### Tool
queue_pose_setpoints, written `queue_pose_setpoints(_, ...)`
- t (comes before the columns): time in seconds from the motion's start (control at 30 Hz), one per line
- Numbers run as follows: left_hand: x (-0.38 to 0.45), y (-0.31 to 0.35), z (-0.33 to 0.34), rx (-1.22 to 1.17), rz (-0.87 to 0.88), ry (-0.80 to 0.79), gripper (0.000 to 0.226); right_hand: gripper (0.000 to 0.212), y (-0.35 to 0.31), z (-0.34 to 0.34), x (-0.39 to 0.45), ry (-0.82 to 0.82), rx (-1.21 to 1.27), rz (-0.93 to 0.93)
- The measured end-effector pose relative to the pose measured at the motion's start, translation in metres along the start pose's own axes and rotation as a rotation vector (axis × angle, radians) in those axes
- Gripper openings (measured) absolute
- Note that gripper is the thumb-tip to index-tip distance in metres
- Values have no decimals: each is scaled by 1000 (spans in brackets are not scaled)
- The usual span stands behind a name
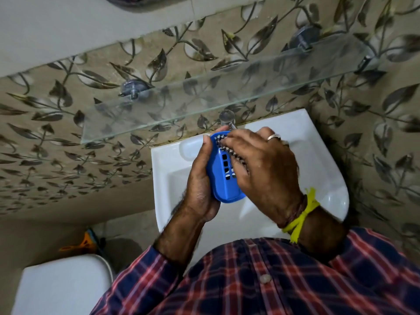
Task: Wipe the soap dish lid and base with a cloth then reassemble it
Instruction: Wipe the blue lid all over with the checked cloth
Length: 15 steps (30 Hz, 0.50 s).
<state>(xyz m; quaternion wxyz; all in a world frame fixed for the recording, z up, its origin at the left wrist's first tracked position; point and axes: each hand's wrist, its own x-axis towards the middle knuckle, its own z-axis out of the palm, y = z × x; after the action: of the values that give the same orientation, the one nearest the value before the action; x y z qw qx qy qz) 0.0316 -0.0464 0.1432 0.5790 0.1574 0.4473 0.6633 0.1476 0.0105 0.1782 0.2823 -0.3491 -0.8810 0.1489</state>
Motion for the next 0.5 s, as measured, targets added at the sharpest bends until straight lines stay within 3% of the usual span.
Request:
queue_pose_setpoints(0.07, -1, -2, -3, 42, 33, 16, 48, 35, -3, 0, -6, 3, -14, -44)
queue_pose_setpoints(0.2, -3, -4, -2, 88, 39, 51, 51, 28, 3, 0, 4, 42, 6, 104)
queue_pose_setpoints(0.33, 0, -3, -9, 87, 49, 76, 57, 28, 0, 6, -10, -31, -10, -30)
queue_pose_setpoints(0.5, 2, -6, -7, 95, 48, 108, 54, 19, 6, 9, -1, 62, -45, 96)
